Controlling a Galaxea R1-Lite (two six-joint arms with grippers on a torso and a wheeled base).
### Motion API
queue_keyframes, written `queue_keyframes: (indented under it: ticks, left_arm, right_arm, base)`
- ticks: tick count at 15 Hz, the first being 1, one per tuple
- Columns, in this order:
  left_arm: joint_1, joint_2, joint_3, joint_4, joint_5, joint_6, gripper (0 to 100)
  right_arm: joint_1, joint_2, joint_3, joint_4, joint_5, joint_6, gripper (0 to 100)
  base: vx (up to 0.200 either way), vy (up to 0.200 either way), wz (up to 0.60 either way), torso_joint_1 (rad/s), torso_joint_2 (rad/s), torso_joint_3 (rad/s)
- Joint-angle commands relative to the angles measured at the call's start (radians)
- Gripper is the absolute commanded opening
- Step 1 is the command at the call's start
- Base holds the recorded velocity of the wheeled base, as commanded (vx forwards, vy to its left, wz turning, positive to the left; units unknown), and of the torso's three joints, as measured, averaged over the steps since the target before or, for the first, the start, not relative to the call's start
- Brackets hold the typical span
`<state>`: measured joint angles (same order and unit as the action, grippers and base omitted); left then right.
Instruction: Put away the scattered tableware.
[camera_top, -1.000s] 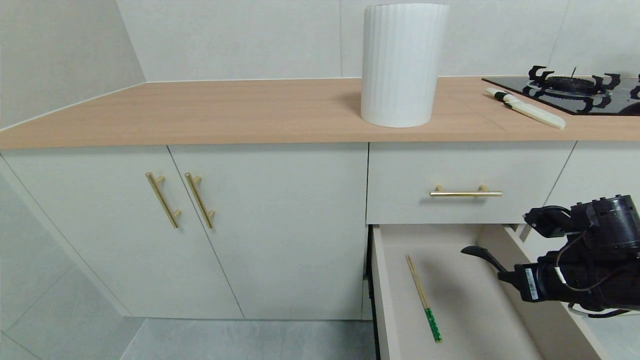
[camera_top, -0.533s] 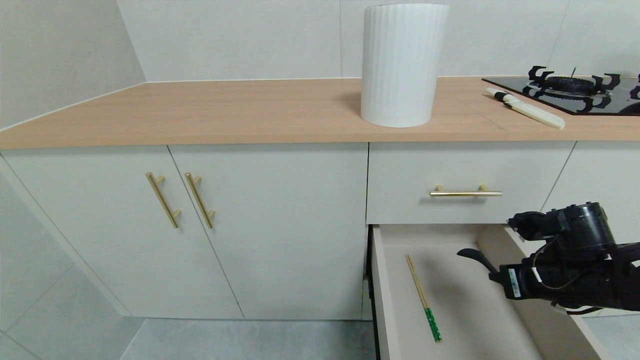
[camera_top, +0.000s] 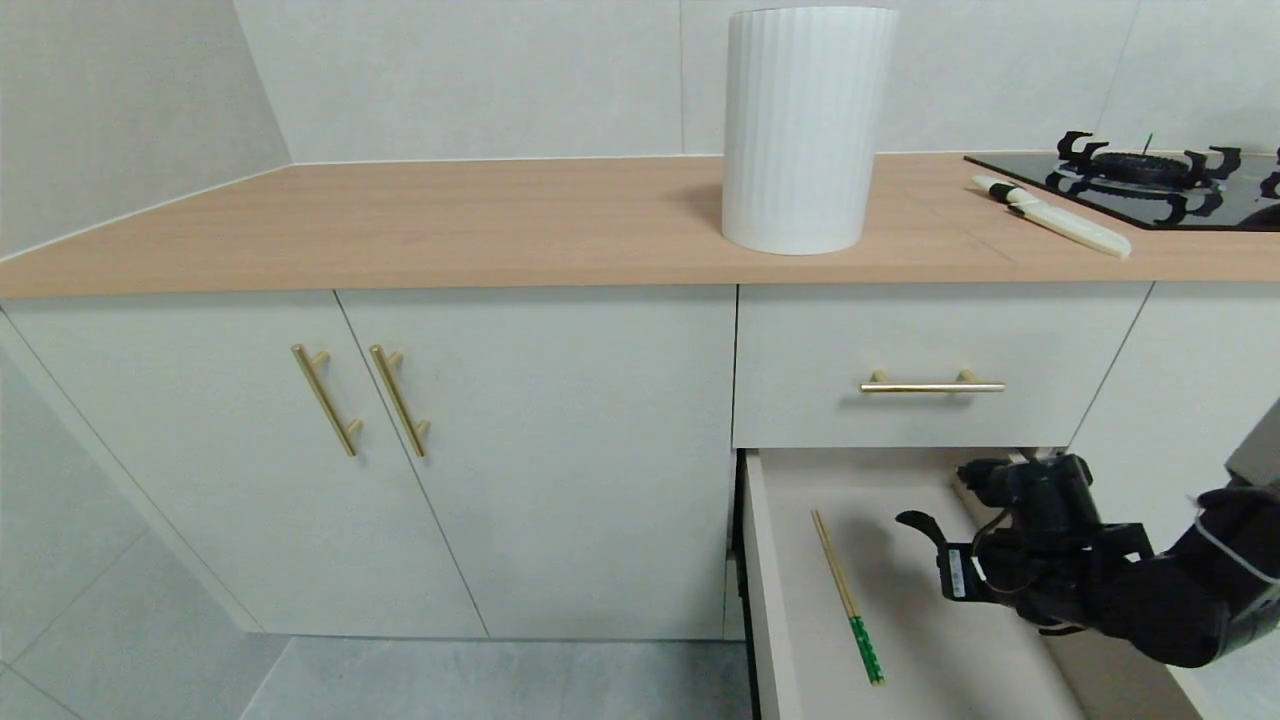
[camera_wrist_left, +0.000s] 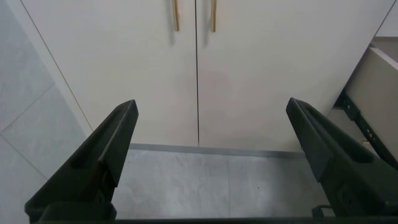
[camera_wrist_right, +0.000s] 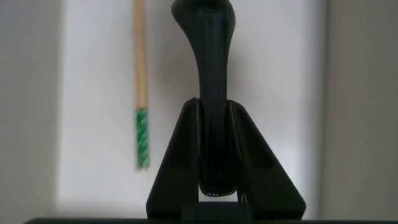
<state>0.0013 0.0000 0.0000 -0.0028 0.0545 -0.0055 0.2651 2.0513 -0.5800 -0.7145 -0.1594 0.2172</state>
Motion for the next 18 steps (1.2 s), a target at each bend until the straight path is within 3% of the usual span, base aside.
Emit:
queue_keyframes:
  ticks: [1,6,18]
  left_arm:
    - [0.000,0.002,0.000,0.000,0.001,-0.001,100]
    - [0.000,0.000,0.000,0.000,0.001,-0.001,100]
    - [0.000,0.002,0.000,0.000,0.001,-0.001,100]
  right_arm:
    - [0.014,0.161,0.017,-0.095,-0.026,0.002,0]
    - [0.019,0.251,0.020,-0.195,-0.091,-0.002,0]
    - [0.019,0.265,0.015,-0.204,-0.094,-0.001,0]
  base:
    - [0.000,0.000,0.00,0.000,0.00,0.000]
    - [0.000,0.000,0.00,0.000,0.00,0.000]
    - [0.000,0.000,0.00,0.000,0.00,0.000]
